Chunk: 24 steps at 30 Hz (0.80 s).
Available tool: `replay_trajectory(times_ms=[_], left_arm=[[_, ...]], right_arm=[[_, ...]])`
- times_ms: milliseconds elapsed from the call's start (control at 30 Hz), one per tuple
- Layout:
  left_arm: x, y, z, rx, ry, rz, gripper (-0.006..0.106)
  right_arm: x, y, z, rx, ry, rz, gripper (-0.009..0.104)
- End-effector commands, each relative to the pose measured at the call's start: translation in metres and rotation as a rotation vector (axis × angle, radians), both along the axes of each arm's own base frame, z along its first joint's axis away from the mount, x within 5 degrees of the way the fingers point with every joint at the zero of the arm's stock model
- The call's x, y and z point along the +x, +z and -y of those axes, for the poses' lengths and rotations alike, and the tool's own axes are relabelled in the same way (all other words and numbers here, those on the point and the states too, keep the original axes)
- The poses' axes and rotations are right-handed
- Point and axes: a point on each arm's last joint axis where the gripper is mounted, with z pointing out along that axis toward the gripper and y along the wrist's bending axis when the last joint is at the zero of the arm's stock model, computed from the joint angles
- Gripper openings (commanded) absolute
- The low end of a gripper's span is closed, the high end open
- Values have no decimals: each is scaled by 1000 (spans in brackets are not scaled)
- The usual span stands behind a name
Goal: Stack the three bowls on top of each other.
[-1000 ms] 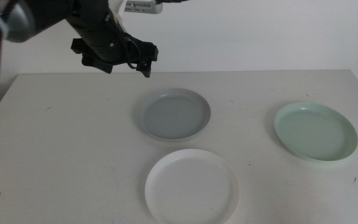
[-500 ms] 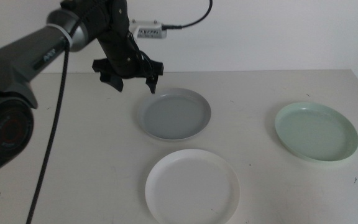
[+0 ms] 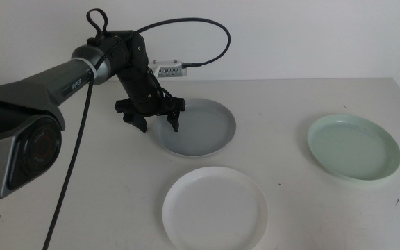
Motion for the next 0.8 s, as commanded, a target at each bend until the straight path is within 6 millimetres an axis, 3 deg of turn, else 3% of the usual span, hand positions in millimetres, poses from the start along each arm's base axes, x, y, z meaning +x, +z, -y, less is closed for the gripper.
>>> replay_trajectory(times_ms=[0, 267, 400, 500, 767], left_arm=[[0, 37, 3, -59, 11, 89, 77], [3, 38, 2, -56, 15, 112, 0], [3, 39, -1, -23, 5, 128, 0], [1, 51, -2, -23, 8, 144, 0], [-24, 127, -3, -73, -3, 246, 0]], right_arm=[[-2, 10, -1, -14, 8, 110, 52], [-2, 10, -1, -14, 8, 110, 52], [-2, 10, -1, -14, 8, 110, 52], [-2, 10, -1, -14, 8, 110, 52], [-2, 10, -1, -14, 8, 110, 52]])
